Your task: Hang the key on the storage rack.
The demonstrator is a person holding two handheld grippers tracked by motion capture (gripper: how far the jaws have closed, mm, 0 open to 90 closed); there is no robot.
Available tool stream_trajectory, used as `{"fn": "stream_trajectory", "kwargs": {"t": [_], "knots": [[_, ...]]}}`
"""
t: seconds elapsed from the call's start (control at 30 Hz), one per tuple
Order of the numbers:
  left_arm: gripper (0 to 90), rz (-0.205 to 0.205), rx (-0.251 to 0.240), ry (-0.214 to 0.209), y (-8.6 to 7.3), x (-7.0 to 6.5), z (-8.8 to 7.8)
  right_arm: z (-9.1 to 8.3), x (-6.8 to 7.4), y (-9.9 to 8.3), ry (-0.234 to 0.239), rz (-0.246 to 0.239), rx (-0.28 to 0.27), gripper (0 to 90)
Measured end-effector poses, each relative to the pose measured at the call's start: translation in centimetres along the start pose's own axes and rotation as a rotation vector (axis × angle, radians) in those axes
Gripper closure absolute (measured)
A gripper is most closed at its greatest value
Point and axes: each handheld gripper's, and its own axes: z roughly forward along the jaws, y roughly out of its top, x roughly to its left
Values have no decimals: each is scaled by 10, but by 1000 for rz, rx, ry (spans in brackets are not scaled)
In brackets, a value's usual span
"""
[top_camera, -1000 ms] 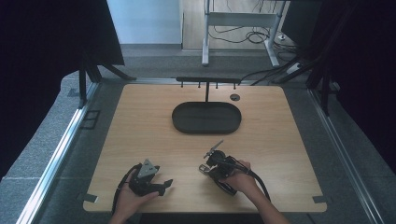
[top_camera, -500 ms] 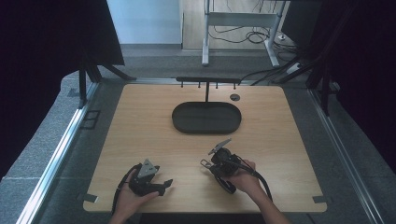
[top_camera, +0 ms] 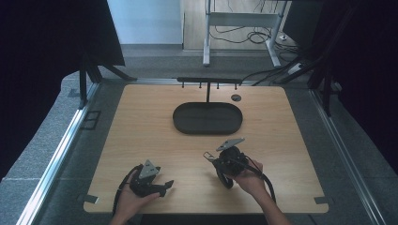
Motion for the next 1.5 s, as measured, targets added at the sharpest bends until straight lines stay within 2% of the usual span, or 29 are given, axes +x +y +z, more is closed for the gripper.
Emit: {"fn": "stream_trajectory", "kwargs": {"t": [0.1, 0.17, 0.23, 0.27, 0.3, 0.37, 0.57, 1.13, 1.5], "knots": [[254, 2, 1, 1, 0, 0, 0, -5, -2, -1, 4, 10, -29, 809], [254, 2, 2, 1, 0, -1, 1, -10, -3, -1, -4, 19, -82, 809], [254, 4, 4, 2, 0, -1, 1, -12, -4, -2, -7, 25, -102, 809], [254, 5, 4, 1, 0, -1, 1, -15, -5, -2, -16, 33, -145, 809], [254, 5, 4, 1, 0, -1, 1, -15, -5, -2, -16, 33, -145, 809], [254, 6, 5, 1, 0, -1, 1, -18, -7, -2, -11, 37, -190, 809], [254, 5, 5, -1, 0, -1, 1, -19, -6, -2, -9, 21, -225, 809], [254, 4, 9, -1, -1, -1, 2, -32, -13, -3, -16, 38, -299, 809], [254, 1, 8, -2, -1, -1, 3, -43, -19, -4, -46, 51, -331, 809]]}}
